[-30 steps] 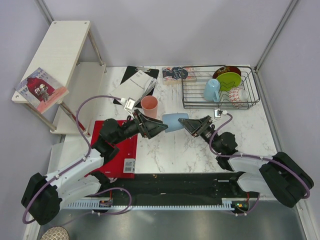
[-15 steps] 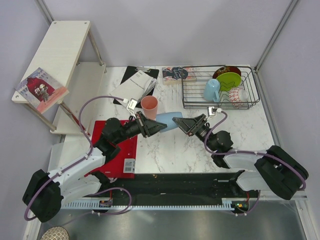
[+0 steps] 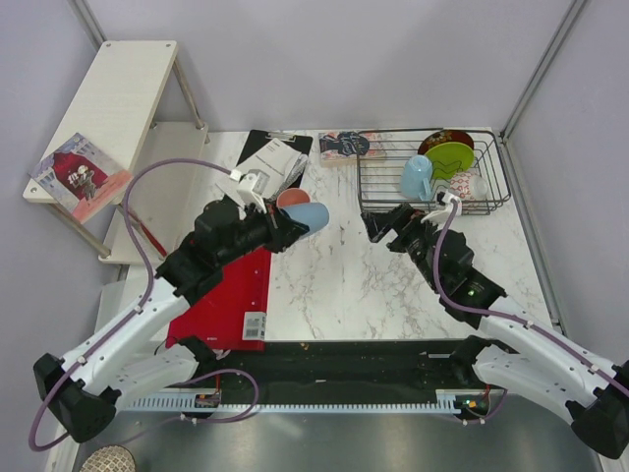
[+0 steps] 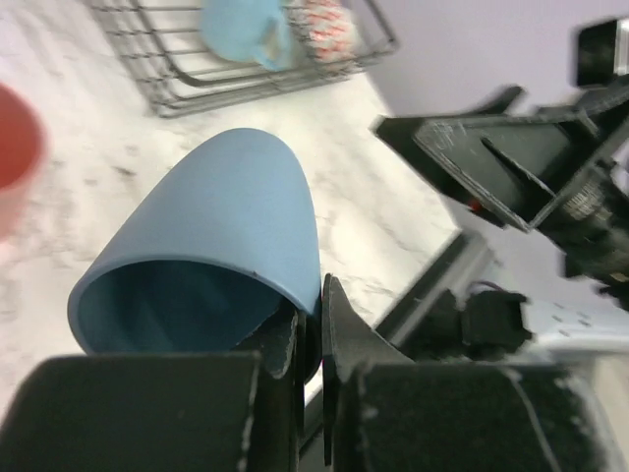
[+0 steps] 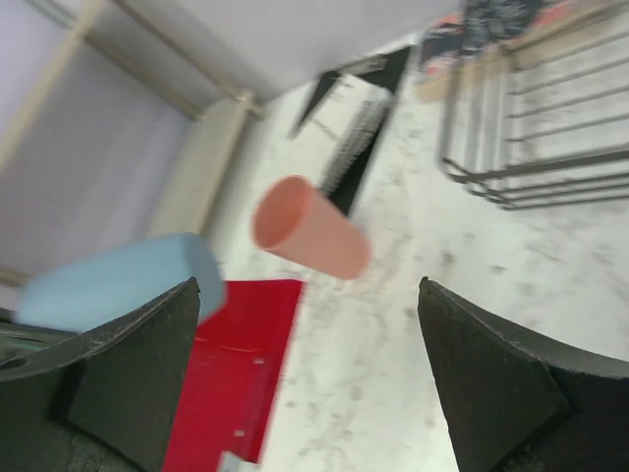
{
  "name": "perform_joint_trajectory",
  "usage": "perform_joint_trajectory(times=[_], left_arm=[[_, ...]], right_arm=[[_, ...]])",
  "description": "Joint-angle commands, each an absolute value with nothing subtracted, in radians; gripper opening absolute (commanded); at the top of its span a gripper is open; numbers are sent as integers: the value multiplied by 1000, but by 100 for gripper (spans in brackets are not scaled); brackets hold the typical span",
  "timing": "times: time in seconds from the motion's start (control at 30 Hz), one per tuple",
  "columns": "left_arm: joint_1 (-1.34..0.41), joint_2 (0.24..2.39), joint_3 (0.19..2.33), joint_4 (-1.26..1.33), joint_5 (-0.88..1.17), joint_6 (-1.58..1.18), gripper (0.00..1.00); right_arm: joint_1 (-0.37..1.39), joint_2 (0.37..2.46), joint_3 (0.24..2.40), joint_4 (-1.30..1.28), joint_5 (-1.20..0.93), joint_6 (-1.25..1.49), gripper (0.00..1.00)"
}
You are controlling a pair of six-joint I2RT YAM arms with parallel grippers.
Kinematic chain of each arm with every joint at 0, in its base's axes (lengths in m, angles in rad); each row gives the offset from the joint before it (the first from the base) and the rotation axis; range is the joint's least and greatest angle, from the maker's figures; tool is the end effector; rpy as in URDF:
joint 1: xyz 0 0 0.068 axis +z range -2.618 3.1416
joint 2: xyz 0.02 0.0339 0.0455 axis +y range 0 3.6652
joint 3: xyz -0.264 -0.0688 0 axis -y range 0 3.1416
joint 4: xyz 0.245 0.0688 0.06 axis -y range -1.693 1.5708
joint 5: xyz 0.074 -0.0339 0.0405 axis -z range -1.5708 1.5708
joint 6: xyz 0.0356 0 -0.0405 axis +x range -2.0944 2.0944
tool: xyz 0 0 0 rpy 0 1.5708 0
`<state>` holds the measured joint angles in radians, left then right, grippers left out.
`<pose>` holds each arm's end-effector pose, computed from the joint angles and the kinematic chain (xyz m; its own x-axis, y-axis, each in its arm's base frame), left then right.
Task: Unload the mixed dishes from the dish rack
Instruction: Pick up the cup from the dish rack, then place the cup at the center of the board.
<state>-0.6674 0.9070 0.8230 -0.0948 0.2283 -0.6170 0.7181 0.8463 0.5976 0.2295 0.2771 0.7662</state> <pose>0.1627 -0.1384 0.3413 -0.5640 -0.2731 -0.7793 0.5536 0.5753 -0.6022 0.1611 0.1279 0.3070 -0.3064 0.6179 -0.7241 -0.2976 0.6603 0.6895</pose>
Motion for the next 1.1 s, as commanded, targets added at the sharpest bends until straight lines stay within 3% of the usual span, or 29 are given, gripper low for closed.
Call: perform_joint_trajectory(times=[0.0,0.27,0.6,0.8,1.07], left_arm=[[-666,1028,1004,-507,-35,-399,2],[-666,1173,1208,-706,-221,-275,2],[-666,1503,1721,-833,-267,-143,2],[-666,1725,1863,-919,-197,-124,2],[-666,1809,1922,-948,-232,-141,2]], right_arm=[[721,833,647,-152,500,649,98],[722,819,607,-158,488,661,98],[722,807,586,-143,459,652,98],[721,749,548,-163,483,627,98],[721,724,526,-186,480,623,98]])
